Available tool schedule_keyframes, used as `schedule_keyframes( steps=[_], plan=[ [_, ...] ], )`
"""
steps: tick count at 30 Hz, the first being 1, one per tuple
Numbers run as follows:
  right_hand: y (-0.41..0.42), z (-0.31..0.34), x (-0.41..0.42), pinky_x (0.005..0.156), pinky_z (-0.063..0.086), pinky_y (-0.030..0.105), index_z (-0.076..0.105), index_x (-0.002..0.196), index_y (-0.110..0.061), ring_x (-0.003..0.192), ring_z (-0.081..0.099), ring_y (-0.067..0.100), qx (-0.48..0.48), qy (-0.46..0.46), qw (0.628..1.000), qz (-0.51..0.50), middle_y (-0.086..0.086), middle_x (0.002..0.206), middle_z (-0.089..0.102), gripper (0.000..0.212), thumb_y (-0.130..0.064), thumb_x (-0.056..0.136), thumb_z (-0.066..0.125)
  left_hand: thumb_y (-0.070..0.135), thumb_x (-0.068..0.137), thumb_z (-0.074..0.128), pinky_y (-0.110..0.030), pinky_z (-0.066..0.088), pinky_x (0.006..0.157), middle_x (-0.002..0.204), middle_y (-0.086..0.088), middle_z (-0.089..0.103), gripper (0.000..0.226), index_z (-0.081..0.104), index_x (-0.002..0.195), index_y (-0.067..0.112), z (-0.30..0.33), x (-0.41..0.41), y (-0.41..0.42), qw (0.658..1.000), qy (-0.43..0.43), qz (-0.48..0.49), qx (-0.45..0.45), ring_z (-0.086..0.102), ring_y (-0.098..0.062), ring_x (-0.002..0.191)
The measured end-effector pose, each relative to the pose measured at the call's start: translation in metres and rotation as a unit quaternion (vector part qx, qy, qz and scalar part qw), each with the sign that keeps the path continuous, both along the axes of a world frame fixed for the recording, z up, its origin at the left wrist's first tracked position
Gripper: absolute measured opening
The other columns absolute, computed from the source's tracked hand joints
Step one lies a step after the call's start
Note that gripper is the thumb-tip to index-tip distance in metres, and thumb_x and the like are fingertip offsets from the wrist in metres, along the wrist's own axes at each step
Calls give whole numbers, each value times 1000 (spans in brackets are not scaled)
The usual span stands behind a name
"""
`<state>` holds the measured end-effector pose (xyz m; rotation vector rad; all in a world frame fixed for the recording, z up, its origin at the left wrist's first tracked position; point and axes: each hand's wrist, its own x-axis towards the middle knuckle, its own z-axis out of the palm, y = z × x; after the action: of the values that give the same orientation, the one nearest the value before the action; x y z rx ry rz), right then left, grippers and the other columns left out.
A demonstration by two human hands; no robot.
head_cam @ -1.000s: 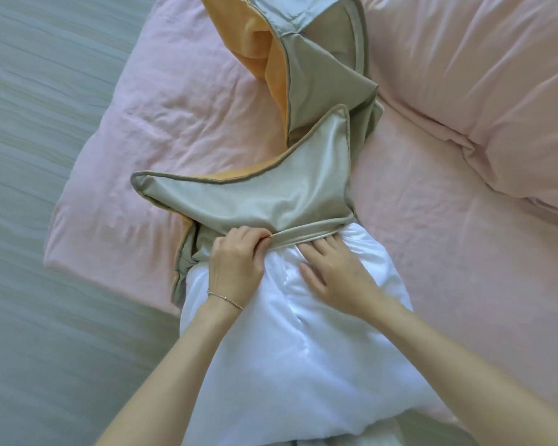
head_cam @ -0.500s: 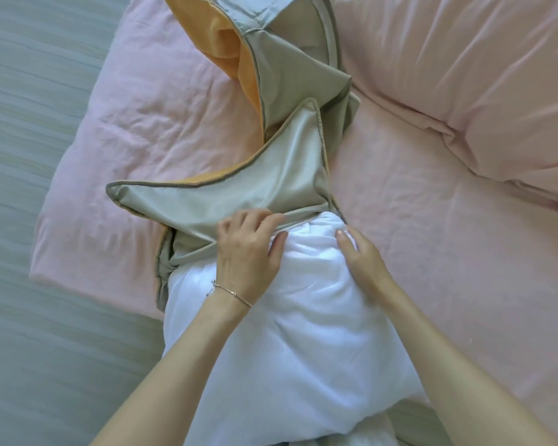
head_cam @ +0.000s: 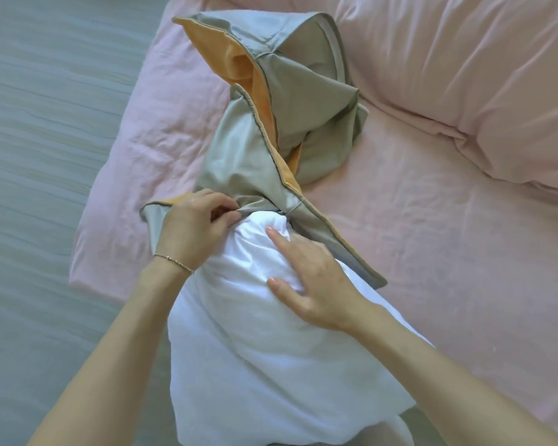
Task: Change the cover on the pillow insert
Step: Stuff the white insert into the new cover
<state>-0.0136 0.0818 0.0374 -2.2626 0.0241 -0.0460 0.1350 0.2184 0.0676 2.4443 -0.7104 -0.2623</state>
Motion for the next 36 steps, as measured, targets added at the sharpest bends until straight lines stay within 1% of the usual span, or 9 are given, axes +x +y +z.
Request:
schedule_keyframes(
  steps=[3, 6, 14, 19, 24, 28, 32, 34, 36],
  plan=[
    [23, 0, 15, 94, 36, 38, 40, 135, 3, 115, 50, 35, -71, -1, 997, 18, 18, 116, 60, 61, -35, 87, 40, 7, 78, 68, -16, 44, 60, 57, 19, 61, 10, 66, 73, 16, 6, 4, 3, 991, 106, 59, -59, 55, 4, 57],
    [40, 1, 47, 100, 37, 47, 45, 128, 9, 116, 48, 41, -118, 16, 992, 37, 27, 120, 55, 59, -32, 87, 31, 10, 79, 65, -10, 41, 57, 54, 23, 59, 16, 61, 69, 22, 18, 0, 5, 977, 151, 80, -129, 52, 6, 54],
    [26, -12, 102, 76, 33, 35, 58, 107, 0, 96, 54, 36, -167, 60, 984, 36, 22, 104, 60, 31, -15, 91, 37, 9, 79, 66, -12, 42, 65, 69, 9, 64, 5, 68, 76, 13, 7, 4, 6, 987, 101, 92, -85, 54, 2, 63],
    [-20, -39, 53, 50, 35, 29, 57, 63, -4, 58, 61, 28, -158, 14, 975, -154, 10, 63, 61, 26, -20, 80, 46, 13, 81, 62, -35, 44, 77, 87, -9, 59, 9, 70, 86, 13, -23, 0, -7, 999, 7, 46, 10, 55, -26, 89],
    [-34, -40, 22, 81, 44, 35, 65, 99, -6, 93, 56, 24, -112, -15, 933, -342, 12, 104, 68, 24, -14, 82, 50, 13, 80, 53, -21, 38, 85, 93, -15, 56, 23, 65, 96, 3, -50, -30, 36, 978, -8, 205, -47, 54, -28, 89],
    [8, -22, 35, 98, 38, 45, 53, 108, -13, 105, 52, 26, -116, -152, 965, -181, 15, 110, 62, 31, -1, 80, 49, 12, 85, 57, -30, 30, 105, 125, -21, 44, 38, 50, 121, 1, -70, -45, 77, 922, 114, 362, -76, 41, -30, 121],
    [82, -15, 36, 102, 36, 47, 60, 108, -9, 106, 56, 31, -131, -145, 980, 28, 15, 109, 63, 32, -2, 78, 49, 22, 93, 52, -31, 35, 100, 138, -11, 42, 48, 37, 136, 6, -83, -52, 105, 842, 303, 438, -83, 40, -22, 126],
    [108, -21, 32, 100, 33, 43, 62, 109, -8, 105, 56, 33, -173, -80, 978, 79, 15, 109, 62, 33, -9, 79, 49, 22, 95, 48, -16, 42, 78, 118, -13, 58, 36, 48, 126, 2, -87, -56, 114, 800, 391, 435, -134, 53, -15, 99],
    [121, -29, 31, 101, 30, 44, 63, 111, -7, 109, 55, 34, -222, 1, 970, 102, 15, 112, 60, 36, -21, 82, 47, 18, 96, 47, -8, 38, 53, 79, -10, 58, 17, 55, 91, 4, -94, -58, 118, 804, 409, 413, -126, 47, -15, 74]
  ],
)
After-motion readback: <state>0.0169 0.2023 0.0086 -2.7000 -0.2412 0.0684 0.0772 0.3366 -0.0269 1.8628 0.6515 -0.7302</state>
